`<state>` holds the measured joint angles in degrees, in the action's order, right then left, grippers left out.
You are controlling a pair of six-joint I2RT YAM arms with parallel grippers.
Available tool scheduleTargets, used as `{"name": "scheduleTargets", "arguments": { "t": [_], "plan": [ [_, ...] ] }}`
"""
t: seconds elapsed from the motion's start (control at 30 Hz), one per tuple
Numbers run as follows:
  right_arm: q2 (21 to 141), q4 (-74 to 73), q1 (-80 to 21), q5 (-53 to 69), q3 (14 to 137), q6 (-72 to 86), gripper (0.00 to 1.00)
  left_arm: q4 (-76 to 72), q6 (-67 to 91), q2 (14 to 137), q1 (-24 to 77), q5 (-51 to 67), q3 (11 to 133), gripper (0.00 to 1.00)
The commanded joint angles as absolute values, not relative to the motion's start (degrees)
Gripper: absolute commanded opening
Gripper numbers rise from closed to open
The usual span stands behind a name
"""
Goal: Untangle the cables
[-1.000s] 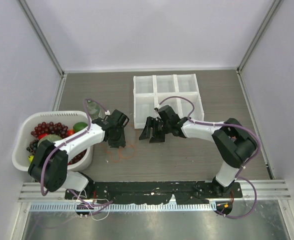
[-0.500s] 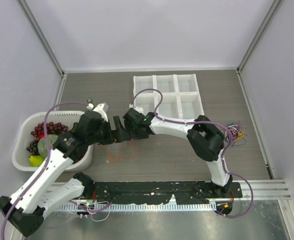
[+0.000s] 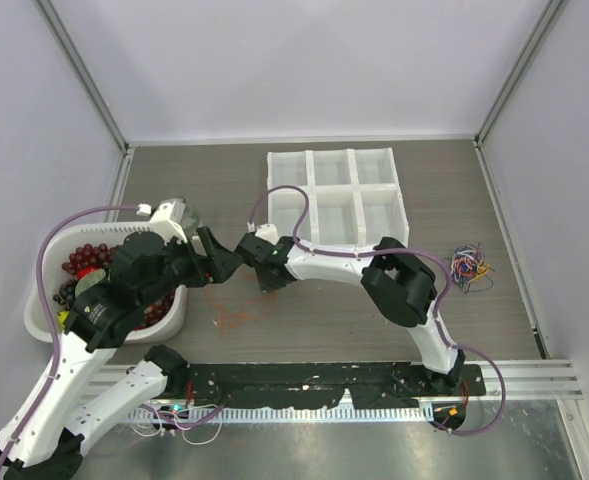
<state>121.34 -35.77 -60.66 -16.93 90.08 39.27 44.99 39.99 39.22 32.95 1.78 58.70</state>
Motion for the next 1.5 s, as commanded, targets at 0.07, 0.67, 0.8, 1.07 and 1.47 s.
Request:
{"name": "scheduleTargets", "arguments": {
  "t": [0.07, 0.67, 0.8, 1.07, 1.47],
  "plan": [
    [108.83, -34.56, -60.82, -18.63, 82.63, 36.22, 0.01, 46.41, 39.72, 37.97, 32.78, -6.76, 61.08, 0.81],
    [93.77, -36.38, -35.00, -15.73, 104.22, 33.05, 0.01, 42.63, 40.70, 41.57, 32.78, -7.65, 60.64, 0.90],
    [98.34, -37.79, -31.56, -16.78, 110.73, 30.33, 0.01, 41.14, 39.12, 43.76, 32.87, -4.58, 61.08, 0.92],
    [105.64, -43.85, -24.52, -16.17, 125.24, 28.30, 0.01, 40.34, 36.74, 46.58, 32.78, -2.81, 62.58, 0.93],
    [100.64, -42.02, -23.99, -13.53, 117.27, 28.83, 0.01, 38.58, 35.33, 50.36, 32.78, -1.76, 64.07, 0.95]
  ]
}}
